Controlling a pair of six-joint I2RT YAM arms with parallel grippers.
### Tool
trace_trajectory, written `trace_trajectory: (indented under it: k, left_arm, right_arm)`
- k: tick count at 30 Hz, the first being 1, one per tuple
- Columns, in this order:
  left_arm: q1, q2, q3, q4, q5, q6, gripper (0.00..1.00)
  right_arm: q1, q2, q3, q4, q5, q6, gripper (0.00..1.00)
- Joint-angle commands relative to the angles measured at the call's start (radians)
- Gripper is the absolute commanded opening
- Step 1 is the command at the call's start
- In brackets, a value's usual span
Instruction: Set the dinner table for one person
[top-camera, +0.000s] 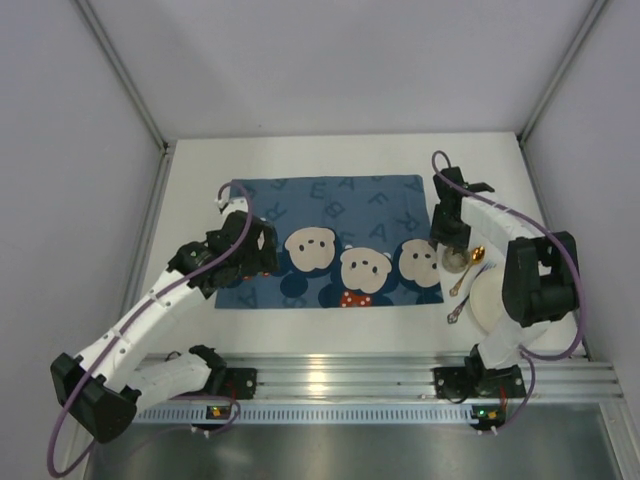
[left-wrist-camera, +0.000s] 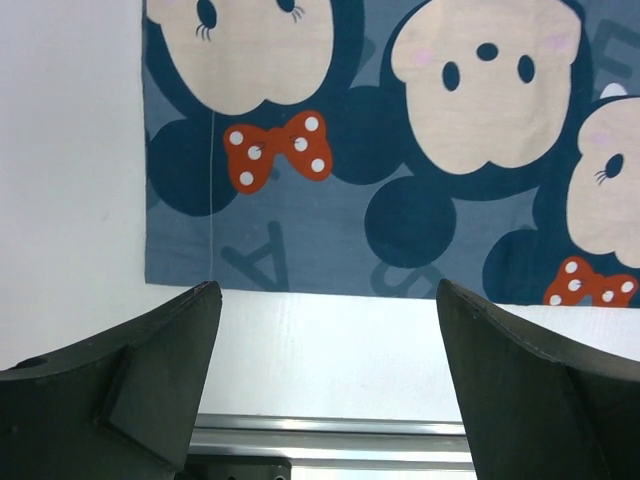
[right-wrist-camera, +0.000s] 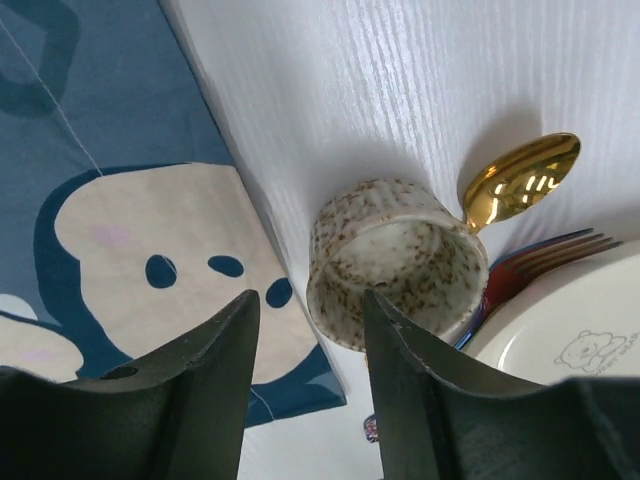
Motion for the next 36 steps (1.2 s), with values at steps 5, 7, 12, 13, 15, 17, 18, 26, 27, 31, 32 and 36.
trace_trajectory:
  k: [5, 7, 12, 13, 15, 17, 18, 26, 27, 31, 32, 36]
  left_arm:
    - [0.002, -0.036, -0.028, -0.043, -0.037, 0.002, 0.94]
    - [0.002, -0.033, -0.020, -0.050, -0.040, 0.002, 0.94]
    - [0.002, -0.032, -0.023, -0.041, -0.051, 0.014, 0.94]
    - [0.002, -0.032, -0.022, -0.037, -0.051, 0.019, 0.94]
    - [0.002, -0.021, -0.019, -0.029, -0.051, 0.030, 0.94]
    - [0.003, -0.009, -0.005, -0.023, -0.057, 0.036, 0.94]
    - [0.002, 0.002, 0.003, -0.023, -0.057, 0.040, 0.93]
    - [0.003, 0.049, 0.058, -0.001, -0.059, 0.045, 0.94]
    - [0.003, 0.051, 0.063, -0.006, -0.062, 0.045, 0.93]
    - [0.003, 0.034, 0.066, -0.021, -0.066, 0.028, 0.93]
    - [0.003, 0.019, 0.060, -0.021, -0.066, 0.024, 0.93]
    - [0.005, -0.012, 0.043, -0.041, -0.071, -0.010, 0.93]
  right_arm:
    - [-0.009, 0.095, 0.031, 0.068, 0.019, -0.008, 0.35]
    - [-0.008, 0.108, 0.028, 0.079, 0.017, -0.006, 0.27]
    - [-0.011, 0.123, 0.036, 0.076, 0.026, -0.008, 0.00]
    - [-0.011, 0.108, 0.036, 0.074, 0.028, -0.003, 0.00]
    - [-0.005, 0.082, 0.049, 0.057, 0.042, 0.001, 0.00]
    - [0.017, 0.040, 0.089, 0.031, 0.043, 0.009, 0.00]
    - [0.026, 0.032, 0.109, 0.019, 0.039, 0.014, 0.00]
    - [0.146, 0.147, 0.399, -0.018, -0.111, 0.038, 0.00]
    - [0.153, 0.175, 0.428, -0.018, -0.124, 0.034, 0.00]
    - [0.184, 0.348, 0.583, -0.015, -0.158, 0.006, 0.00]
    - [0.189, 0.379, 0.649, -0.018, -0.165, 0.001, 0.00]
    - [0.187, 0.526, 0.831, -0.065, -0.158, -0.006, 0.00]
